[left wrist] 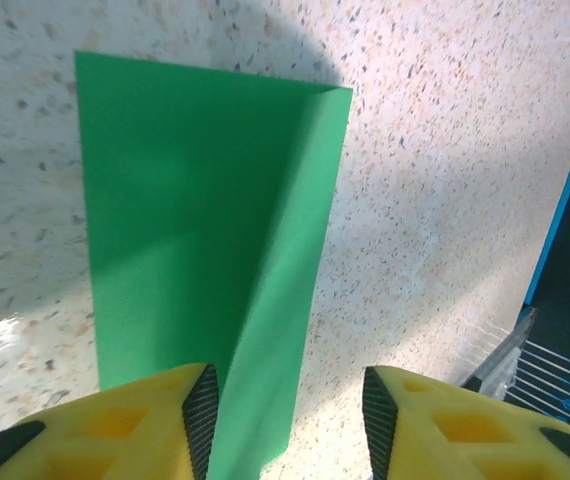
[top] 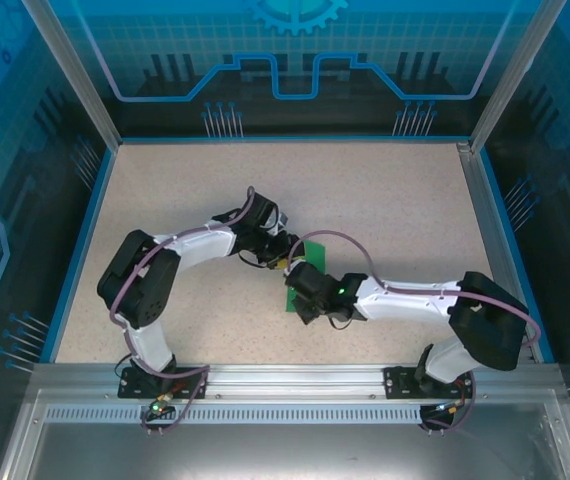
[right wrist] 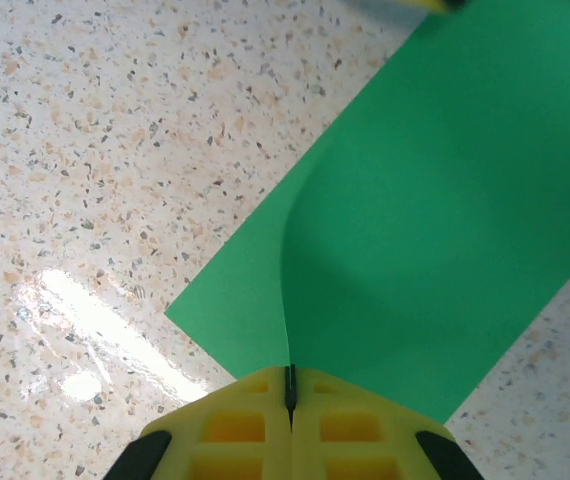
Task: Fold a paper plane with a square sheet of paper (pick it up from the middle)
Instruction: Fold the triangle a second time at the center of the table.
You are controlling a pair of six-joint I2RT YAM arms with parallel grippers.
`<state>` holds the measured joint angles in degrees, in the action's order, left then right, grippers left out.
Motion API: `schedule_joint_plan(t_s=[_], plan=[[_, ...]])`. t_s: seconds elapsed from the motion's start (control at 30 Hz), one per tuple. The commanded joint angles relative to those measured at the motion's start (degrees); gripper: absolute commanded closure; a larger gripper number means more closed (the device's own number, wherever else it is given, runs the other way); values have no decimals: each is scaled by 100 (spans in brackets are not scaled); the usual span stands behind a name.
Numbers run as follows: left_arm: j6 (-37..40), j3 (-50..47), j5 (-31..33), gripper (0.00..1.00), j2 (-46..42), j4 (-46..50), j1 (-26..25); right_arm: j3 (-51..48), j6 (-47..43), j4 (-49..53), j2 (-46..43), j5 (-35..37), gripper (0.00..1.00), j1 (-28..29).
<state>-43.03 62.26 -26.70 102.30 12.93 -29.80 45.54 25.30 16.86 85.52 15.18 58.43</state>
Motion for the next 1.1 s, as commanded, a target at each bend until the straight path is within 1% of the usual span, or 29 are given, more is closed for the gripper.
schedule_joint_plan(t_s=[0.0, 0.07, 0.2, 0.3, 0.43, 0.7, 0.97, 1.07], plan=[[122, -208, 493, 47, -371, 356, -24, -294, -141, -623, -190, -1310, 98, -418], [144, -302, 581, 47, -460, 381, -25, -431, -146, -729, -273, -1465, 98, -605], [154, -457, 631, 46, -625, 377, -24, -694, -156, -998, -462, -2001, 97, -1054], [154, -560, 591, 46, -716, 317, -17, -888, -168, -1238, -544, -2567, 95, -1423], [179, -644, 493, 47, -799, 272, -41, -1016, -210, -1363, -471, -3271, 94, -1881], [290, -669, 402, 48, -849, 363, -162, -1081, -196, -1552, -149, -4222, 91, -2627], [326, -671, 400, 49, -852, 421, -234, -981, -355, -1478, 139, -4440, 90, -2964], [356, -647, 385, 49, -844, 451, -274, -875, -484, -1305, 201, -4527, 89, -3037]])
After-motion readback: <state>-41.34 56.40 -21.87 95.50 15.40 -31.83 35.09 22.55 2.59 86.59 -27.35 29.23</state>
